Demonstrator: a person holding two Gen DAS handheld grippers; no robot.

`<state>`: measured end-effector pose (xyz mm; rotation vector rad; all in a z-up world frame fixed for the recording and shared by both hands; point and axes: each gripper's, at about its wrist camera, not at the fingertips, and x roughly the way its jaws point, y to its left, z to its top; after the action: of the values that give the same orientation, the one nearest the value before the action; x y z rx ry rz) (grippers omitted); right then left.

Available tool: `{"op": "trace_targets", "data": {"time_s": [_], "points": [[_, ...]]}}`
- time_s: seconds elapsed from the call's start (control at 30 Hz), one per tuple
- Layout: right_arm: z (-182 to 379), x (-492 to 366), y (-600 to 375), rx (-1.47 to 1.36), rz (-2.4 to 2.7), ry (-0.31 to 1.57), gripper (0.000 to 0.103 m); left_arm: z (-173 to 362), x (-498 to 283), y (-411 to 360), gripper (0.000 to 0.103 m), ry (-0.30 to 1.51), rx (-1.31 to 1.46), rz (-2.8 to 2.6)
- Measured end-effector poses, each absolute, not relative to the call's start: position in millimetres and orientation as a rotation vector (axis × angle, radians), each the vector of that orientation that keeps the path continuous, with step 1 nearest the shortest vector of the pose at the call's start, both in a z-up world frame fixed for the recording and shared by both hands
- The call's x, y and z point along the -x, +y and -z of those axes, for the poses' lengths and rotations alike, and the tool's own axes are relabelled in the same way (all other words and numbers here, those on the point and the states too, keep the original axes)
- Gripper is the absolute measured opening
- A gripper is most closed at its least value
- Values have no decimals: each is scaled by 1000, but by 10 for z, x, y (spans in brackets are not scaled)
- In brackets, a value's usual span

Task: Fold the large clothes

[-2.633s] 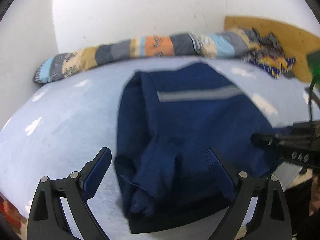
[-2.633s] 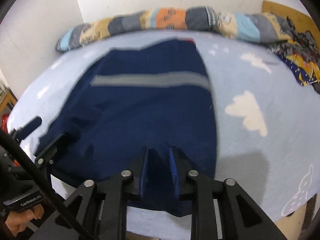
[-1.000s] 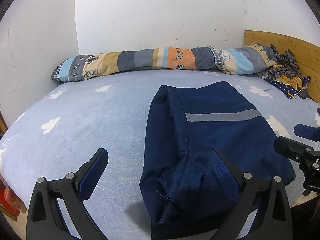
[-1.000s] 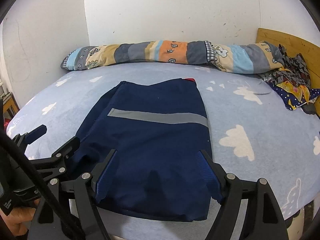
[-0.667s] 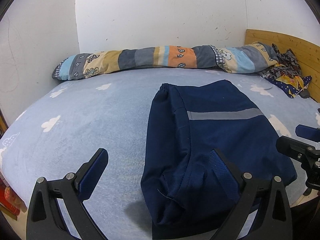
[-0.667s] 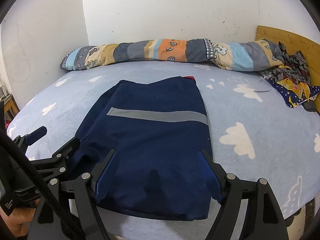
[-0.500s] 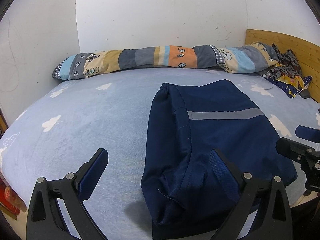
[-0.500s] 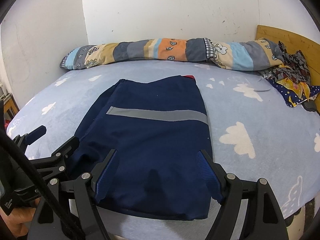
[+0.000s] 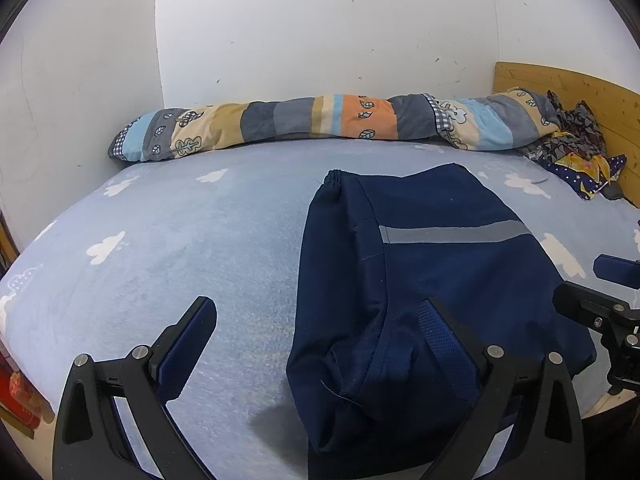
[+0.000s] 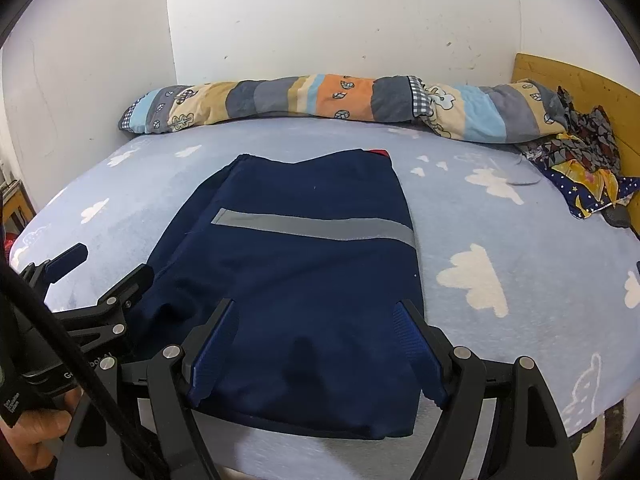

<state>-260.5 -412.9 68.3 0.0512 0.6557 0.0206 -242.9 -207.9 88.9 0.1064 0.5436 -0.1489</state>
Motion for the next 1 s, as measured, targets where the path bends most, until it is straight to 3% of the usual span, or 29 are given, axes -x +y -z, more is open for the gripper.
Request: {"op": "trace_targets", "data": {"time_s": [1.0], "points": [[-705, 2607, -4180, -29, 45, 654, 87, -1708, 2547, -2041, 103, 324, -217, -64]]}}
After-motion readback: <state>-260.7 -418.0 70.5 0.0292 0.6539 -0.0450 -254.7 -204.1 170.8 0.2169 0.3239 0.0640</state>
